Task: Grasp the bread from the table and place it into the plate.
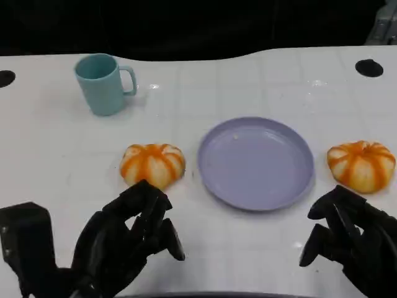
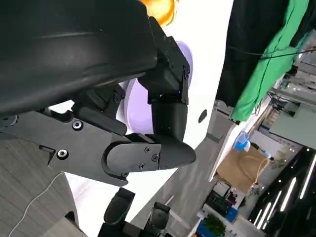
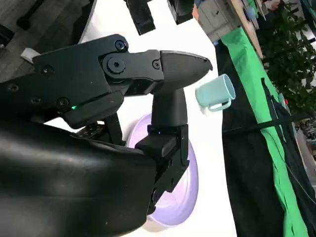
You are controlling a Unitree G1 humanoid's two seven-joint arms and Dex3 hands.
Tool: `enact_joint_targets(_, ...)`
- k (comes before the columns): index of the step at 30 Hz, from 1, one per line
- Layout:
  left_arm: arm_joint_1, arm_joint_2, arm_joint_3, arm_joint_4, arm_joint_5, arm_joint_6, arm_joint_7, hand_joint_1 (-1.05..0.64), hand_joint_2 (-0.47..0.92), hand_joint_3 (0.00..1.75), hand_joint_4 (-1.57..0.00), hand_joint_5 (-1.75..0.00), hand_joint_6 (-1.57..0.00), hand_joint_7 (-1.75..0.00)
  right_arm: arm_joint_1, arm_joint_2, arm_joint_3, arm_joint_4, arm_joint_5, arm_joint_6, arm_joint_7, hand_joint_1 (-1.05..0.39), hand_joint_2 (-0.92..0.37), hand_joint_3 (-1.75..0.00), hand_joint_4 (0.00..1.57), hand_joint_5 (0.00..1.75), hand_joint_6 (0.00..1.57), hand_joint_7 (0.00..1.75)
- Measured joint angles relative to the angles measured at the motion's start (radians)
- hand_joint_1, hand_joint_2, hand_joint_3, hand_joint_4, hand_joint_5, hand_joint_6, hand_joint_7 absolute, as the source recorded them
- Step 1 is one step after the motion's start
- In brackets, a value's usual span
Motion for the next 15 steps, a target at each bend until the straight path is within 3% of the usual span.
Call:
enact_joint_targets(7, 0.0, 0.0, 0.001, 0.0, 0.0, 0.001, 0.0, -0.57, 0.92, 0.41, -0.88, -1.75, -0.66, -1.75, 0.0, 0.0, -0.001, 0.0, 0.001, 0.003, 0.0, -0.46, -0.92, -0.39, 0.64, 1.75, 0.5, 1.61)
enact_joint_targets(11, 0.0, 0.007, -0.008, 0.001, 0.016, -0.013, -0.001, -0.59, 0.92, 0.42, -0.78, -1.75, -0.54, -1.71, -0.001, 0.0, -0.001, 0.0, 0.0, 0.003, -0.001, -0.46, -0.92, -0.37, 0.63, 1.75, 0.5, 1.61)
enact_joint_targets(14, -0.006, 0.034, -0.036, 0.005, 0.084, -0.069, -0.014, -0.59, 0.92, 0.34, -0.53, -1.64, -0.44, -1.32, -0.001, 0.0, 0.0, 0.0, 0.0, 0.003, -0.003, -0.46, -0.92, -0.38, 0.63, 1.75, 0.5, 1.61)
enact_joint_targets(15, -0.012, 0.051, -0.045, 0.011, 0.113, -0.095, -0.021, -0.55, 0.92, 0.28, -0.48, -1.49, -0.43, -1.08, -0.001, 0.0, 0.0, 0.0, -0.001, 0.003, -0.003, -0.45, -0.92, -0.38, 0.63, 1.75, 0.5, 1.62)
